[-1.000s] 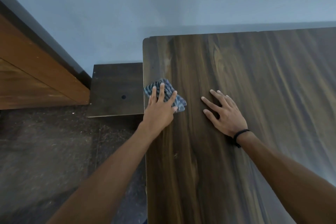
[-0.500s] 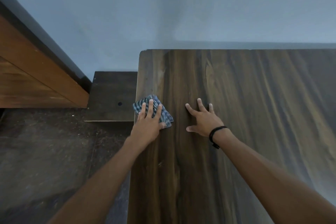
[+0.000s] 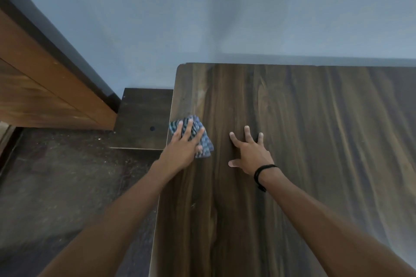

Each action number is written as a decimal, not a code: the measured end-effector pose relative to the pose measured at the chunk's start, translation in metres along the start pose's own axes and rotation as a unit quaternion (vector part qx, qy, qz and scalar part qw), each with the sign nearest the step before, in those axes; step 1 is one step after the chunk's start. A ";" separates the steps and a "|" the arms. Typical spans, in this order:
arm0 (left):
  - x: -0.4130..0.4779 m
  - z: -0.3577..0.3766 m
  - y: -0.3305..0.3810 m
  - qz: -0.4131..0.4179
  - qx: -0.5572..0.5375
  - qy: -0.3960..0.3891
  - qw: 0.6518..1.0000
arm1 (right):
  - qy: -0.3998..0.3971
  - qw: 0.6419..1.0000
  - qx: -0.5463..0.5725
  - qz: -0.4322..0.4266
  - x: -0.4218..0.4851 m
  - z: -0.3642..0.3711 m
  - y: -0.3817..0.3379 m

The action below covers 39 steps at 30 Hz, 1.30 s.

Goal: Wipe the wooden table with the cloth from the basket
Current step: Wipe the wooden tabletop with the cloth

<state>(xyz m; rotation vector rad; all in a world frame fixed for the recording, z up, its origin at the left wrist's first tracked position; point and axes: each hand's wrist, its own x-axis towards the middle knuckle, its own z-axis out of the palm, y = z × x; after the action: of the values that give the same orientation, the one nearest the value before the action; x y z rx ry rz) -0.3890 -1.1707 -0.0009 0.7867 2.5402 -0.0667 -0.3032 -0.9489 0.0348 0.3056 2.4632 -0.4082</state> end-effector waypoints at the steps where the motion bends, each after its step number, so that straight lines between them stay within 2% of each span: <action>1: 0.015 -0.012 -0.002 -0.012 -0.016 -0.005 1.000 | -0.006 1.000 -0.002 0.000 0.001 -0.001 0.000; 4: 0.038 -0.036 -0.002 -0.054 -0.084 -0.019 0.995 | -0.008 1.000 -0.009 0.000 -0.001 0.000 0.003; 10: -0.034 0.008 0.027 -0.115 -0.098 0.047 0.987 | 0.004 1.000 -0.015 -0.002 -0.003 0.004 0.005; 13: 0.027 -0.017 0.013 -0.123 -0.135 0.065 0.981 | -0.006 1.000 -0.011 -0.005 -0.001 0.001 0.003; 15: 0.071 -0.042 0.001 -0.110 -0.130 0.057 0.984 | -0.012 1.000 -0.010 -0.007 -0.002 0.002 0.003; 17: 0.077 -0.037 0.001 -0.072 -0.084 0.059 0.992 | -0.010 1.000 -0.009 -0.005 -0.006 0.004 0.003; 18: 0.060 -0.026 0.007 -0.045 -0.052 0.061 0.996 | -0.012 1.000 -0.011 -0.006 -0.008 0.005 0.003; 20: 0.023 -0.001 0.014 0.062 0.016 0.068 0.996 | -0.009 1.000 -0.016 -0.015 -0.009 0.006 0.004; 22: 0.040 -0.003 -0.002 0.108 0.039 0.046 0.992 | -0.002 1.000 -0.014 -0.019 -0.006 0.002 0.004; 23: 0.064 -0.018 -0.012 0.106 0.018 0.048 0.993 | -0.006 1.000 -0.018 -0.018 -0.005 0.000 0.003; 26: 0.125 -0.069 -0.038 -0.030 -0.045 0.039 0.998 | -0.018 0.999 -0.025 -0.018 -0.005 -0.001 0.002; 27: 0.129 -0.069 -0.031 -0.045 -0.051 0.049 0.996 | -0.014 0.999 -0.029 -0.016 -0.006 -0.001 0.003; 28: 0.120 -0.065 -0.015 -0.034 -0.037 0.065 0.997 | -0.012 0.999 -0.034 -0.013 -0.008 0.000 0.003; 30: 0.084 -0.047 0.018 0.053 -0.004 0.060 0.997 | -0.016 0.999 -0.039 -0.014 -0.009 -0.001 0.004; 32: 0.089 -0.038 0.006 0.118 0.003 0.066 0.991 | -0.019 0.999 -0.037 -0.018 -0.006 -0.003 0.002; 33: 0.107 -0.045 -0.009 0.095 -0.034 0.066 0.993 | -0.018 0.999 -0.036 -0.018 -0.006 -0.004 0.001; 34: 0.125 -0.060 -0.025 0.024 -0.082 0.065 0.994 | -0.019 0.999 -0.034 -0.019 -0.006 -0.004 0.000; 36: 0.143 -0.086 -0.031 -0.051 -0.089 0.045 0.994 | -0.027 0.999 -0.031 -0.017 -0.006 -0.004 0.000; 38: 0.138 -0.077 -0.003 0.014 -0.077 0.039 0.996 | -0.028 0.999 -0.033 -0.014 -0.007 -0.005 0.001; 39: 0.130 -0.072 0.007 0.058 -0.031 0.022 0.998 | -0.028 0.999 -0.034 -0.015 -0.007 -0.006 0.001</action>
<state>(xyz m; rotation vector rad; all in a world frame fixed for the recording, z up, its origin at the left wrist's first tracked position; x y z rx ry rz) -0.5099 -1.0844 0.0045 0.9172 2.5193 0.0680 -0.3001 -0.9467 0.0433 0.2265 2.4227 -0.3402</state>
